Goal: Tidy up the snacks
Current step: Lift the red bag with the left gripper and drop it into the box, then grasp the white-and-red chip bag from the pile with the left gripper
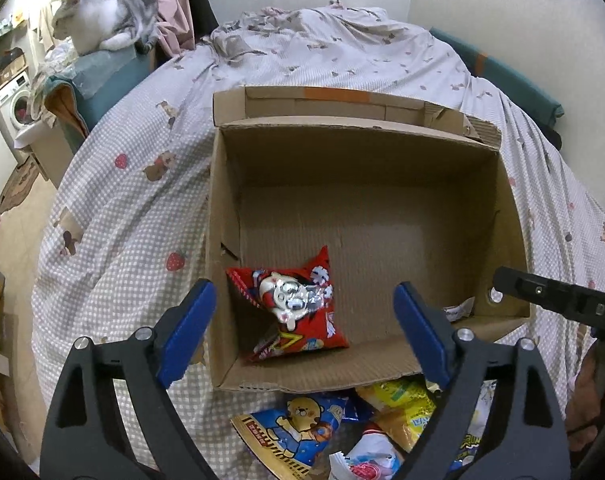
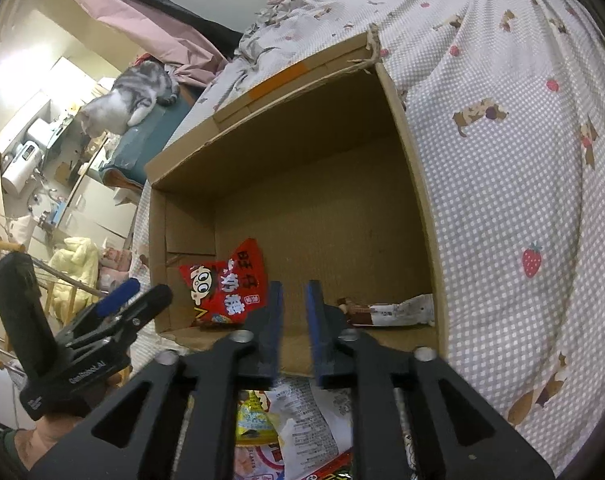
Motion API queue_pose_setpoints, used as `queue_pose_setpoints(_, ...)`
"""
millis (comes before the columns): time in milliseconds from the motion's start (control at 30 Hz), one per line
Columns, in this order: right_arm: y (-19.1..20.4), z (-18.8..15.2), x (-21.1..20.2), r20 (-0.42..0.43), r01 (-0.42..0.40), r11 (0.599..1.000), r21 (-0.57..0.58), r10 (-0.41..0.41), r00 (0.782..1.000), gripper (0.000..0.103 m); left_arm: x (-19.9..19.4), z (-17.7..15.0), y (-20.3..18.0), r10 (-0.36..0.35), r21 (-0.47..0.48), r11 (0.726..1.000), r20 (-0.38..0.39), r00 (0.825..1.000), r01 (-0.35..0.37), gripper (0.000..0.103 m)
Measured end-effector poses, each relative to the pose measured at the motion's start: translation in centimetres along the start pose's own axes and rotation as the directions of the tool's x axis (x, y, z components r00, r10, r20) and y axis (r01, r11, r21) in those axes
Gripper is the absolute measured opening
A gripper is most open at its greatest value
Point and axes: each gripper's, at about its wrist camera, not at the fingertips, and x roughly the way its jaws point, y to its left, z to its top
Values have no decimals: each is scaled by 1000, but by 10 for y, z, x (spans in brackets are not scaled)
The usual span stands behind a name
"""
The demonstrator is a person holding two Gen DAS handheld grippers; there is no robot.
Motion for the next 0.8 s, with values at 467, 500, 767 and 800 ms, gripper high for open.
queue_pose_setpoints(467,7,1,-8,37,14,999,-38,-12,999,78,-2,-1,4,9,-11,1000,15,1000,-8,88)
queue_pose_setpoints(500,8,2,-11,46,15,999,-41,-13,999,78,-3,-2,4,11,-12,1000,18,1000,-11,88)
queue_pose_setpoints(767,23,-1,-45,148,53,996,-78,-41,988,78,-32,-6,14,34,-49,998,68,997,-31,88)
queue_pose_setpoints(800,24,-3,-48,154,54,995,-80,-42,987,78,-36,-6,15,40,-51,998,73,997,-37,88)
